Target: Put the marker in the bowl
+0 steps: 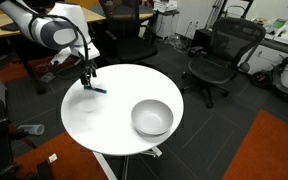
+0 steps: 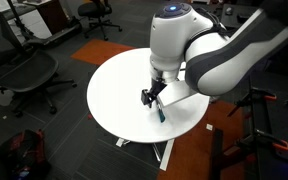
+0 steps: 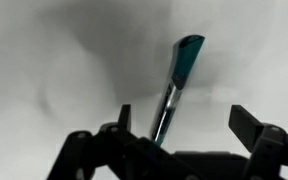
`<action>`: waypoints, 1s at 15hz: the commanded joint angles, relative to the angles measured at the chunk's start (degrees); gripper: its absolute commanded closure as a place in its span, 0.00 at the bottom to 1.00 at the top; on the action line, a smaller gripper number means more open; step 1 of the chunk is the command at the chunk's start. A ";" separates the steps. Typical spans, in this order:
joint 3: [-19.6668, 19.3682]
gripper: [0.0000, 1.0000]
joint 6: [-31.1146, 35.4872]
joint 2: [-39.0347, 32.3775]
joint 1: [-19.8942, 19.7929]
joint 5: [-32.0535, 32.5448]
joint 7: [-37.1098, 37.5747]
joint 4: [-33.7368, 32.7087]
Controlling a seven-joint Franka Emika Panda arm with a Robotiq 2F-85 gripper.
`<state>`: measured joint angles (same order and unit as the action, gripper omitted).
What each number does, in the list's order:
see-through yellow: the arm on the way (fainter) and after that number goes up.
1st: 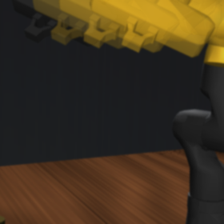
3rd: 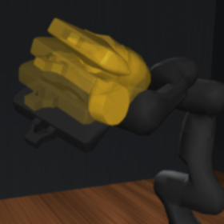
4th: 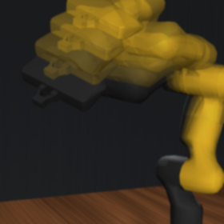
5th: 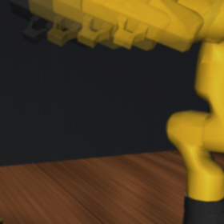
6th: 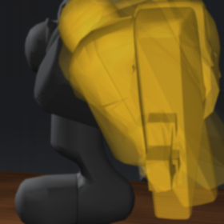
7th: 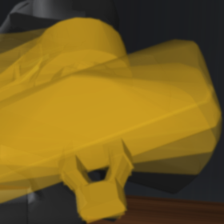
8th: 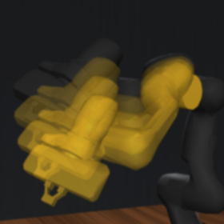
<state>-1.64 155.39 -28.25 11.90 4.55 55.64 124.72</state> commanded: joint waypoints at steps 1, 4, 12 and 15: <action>-1.93 0.00 1.22 -2.23 1.68 -1.45 0.59 -2.13; -2.65 0.00 1.44 -3.42 2.07 -1.45 0.55 -2.90; -3.76 0.28 2.03 -5.59 2.68 -1.37 0.23 -4.12; -3.88 0.51 1.92 -6.08 2.68 -1.65 0.06 -4.33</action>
<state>-4.44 156.45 -33.50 13.36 4.53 55.64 121.16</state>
